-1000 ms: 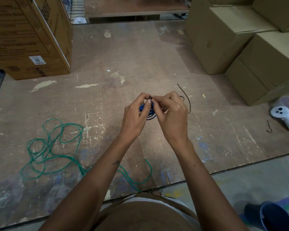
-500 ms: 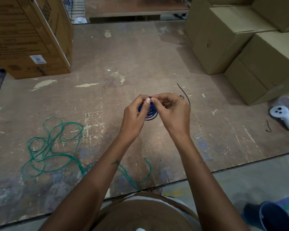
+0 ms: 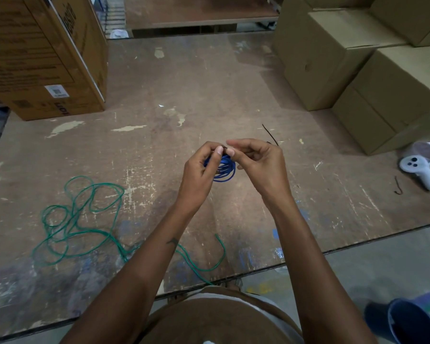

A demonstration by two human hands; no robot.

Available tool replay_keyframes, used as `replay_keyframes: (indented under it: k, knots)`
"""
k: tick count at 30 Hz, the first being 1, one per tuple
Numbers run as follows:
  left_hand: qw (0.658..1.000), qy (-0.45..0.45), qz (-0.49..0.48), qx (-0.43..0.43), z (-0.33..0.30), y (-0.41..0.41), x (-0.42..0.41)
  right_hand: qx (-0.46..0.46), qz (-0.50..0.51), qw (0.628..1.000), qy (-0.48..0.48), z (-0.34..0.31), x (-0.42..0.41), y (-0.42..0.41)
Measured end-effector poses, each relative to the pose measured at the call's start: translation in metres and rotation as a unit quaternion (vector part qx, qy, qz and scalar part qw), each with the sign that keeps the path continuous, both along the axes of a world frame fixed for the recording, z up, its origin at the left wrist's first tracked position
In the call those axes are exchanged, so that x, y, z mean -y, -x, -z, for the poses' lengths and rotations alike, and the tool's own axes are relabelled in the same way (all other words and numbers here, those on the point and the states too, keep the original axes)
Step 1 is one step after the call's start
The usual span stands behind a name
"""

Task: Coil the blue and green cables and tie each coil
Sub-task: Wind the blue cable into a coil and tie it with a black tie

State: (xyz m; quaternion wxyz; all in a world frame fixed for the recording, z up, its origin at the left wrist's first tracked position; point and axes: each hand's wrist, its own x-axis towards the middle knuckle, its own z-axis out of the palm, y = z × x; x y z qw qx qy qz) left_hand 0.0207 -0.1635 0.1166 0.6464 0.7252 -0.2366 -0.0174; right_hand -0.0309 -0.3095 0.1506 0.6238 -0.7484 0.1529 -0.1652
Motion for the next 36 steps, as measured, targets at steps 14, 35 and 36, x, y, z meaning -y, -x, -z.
replay_keyframes:
  k: [14, 35, 36]
  knots:
    - [0.996, 0.054, -0.012, -0.075, 0.009, 0.007, 0.001, -0.011, 0.026, 0.992, 0.121, 0.004, -0.012, 0.001]
    - [0.991, 0.086, -0.002, -0.102, -0.001, 0.000, -0.006, 0.007, -0.010, 0.995, 0.096, -0.002, -0.010, 0.004]
    - [0.991, 0.086, -0.005, -0.104, -0.003, -0.001, -0.006, 0.005, -0.012, 0.997, 0.074, -0.003, -0.010, 0.004]
